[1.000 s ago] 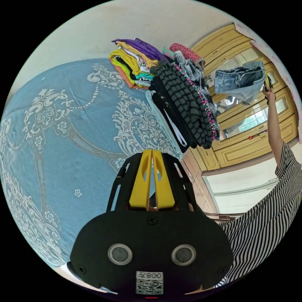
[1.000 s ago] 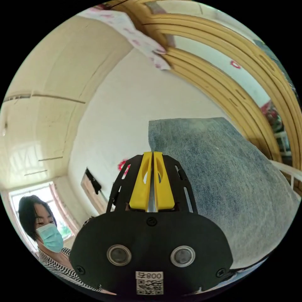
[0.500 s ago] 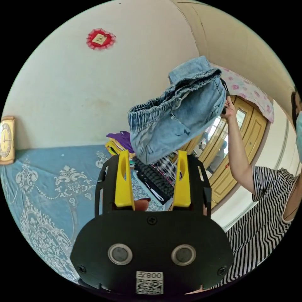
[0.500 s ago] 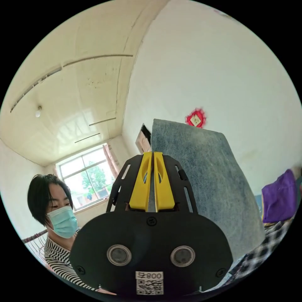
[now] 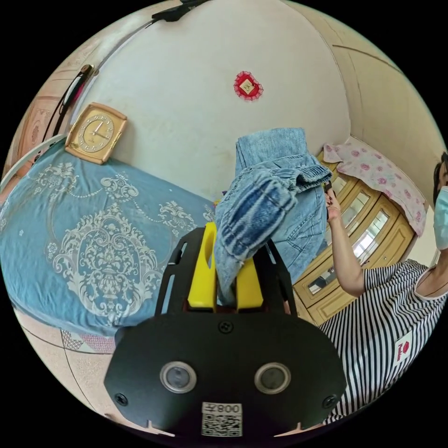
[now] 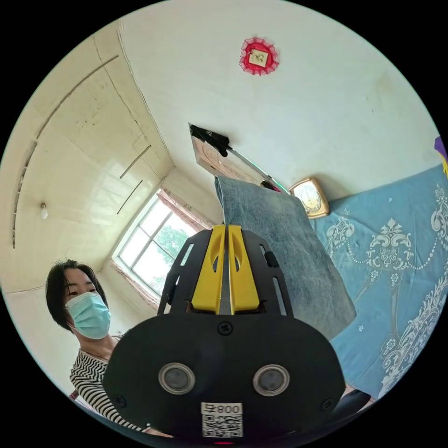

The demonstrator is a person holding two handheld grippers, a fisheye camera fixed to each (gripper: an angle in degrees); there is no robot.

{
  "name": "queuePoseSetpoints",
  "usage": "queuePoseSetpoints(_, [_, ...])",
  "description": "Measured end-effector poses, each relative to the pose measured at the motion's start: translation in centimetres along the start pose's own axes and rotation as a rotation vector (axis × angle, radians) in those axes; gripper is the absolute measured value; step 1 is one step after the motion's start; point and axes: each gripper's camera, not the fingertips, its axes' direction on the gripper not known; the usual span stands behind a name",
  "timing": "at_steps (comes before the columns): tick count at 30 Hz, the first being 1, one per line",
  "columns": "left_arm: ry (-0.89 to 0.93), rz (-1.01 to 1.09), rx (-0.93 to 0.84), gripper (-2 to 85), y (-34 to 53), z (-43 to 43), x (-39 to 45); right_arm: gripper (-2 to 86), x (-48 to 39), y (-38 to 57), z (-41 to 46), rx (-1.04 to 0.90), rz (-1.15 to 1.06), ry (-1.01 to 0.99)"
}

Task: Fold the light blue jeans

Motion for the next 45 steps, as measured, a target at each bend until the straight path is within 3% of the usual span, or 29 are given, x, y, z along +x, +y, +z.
queuePoseSetpoints(5, [-0.004, 0.016, 0.011, 0.1, 2.3, -3.6, -3.2, 0.5, -3.9, -4.9, 3.9, -0.019, 0.010, 0.009])
queuePoseSetpoints(14, [0.093, -0.123, 0.227, -0.7, 5.1, -11.3, -13.1, 0.5, -12.8, -15.5, 11.8, -0.080, -0.069, 0.179])
queuePoseSetpoints(18, [0.003, -0.366, 0.264, -0.7, 11.3, -13.3, -21.2, 0.4, -7.5, -12.9, 10.8, 0.019, 0.210, 0.268])
queuePoseSetpoints(22, [-0.095, -0.776, 0.169, -0.7, 21.4, -13.3, -29.7, 0.2, -1.7, -6.0, 10.0, -0.067, 0.581, 0.418])
queuePoseSetpoints(24, [-0.138, -0.858, 0.121, -0.7, 24.3, -12.8, -31.1, 0.1, -0.8, -2.2, 10.5, -0.089, 0.775, 0.496])
queuePoseSetpoints(27, [-0.117, -0.903, 0.156, -0.7, 26.8, -12.3, -32.2, 0.0, -2.5, -1.3, 11.8, -0.100, 0.845, 0.501])
queuePoseSetpoints(32, [-0.140, -0.862, 0.101, -0.5, 27.4, -12.1, -33.8, 0.1, -7.9, -6.1, 14.3, -0.193, 0.730, 0.624])
queuePoseSetpoints(37, [-0.291, -0.851, -0.015, 2.0, 29.4, -12.2, -33.5, 0.3, -14.3, -11.0, 17.4, -0.257, 0.577, 0.783])
queuePoseSetpoints(42, [-0.479, -0.820, -0.057, 7.7, 31.1, -12.9, -30.6, 1.6, -19.9, -16.5, 26.1, -0.467, 0.337, 0.889])
queuePoseSetpoints(45, [-0.497, -0.753, -0.108, 9.6, 30.8, -11.9, -28.1, 4.2, -22.7, -19.7, 32.0, -0.573, 0.172, 0.920])
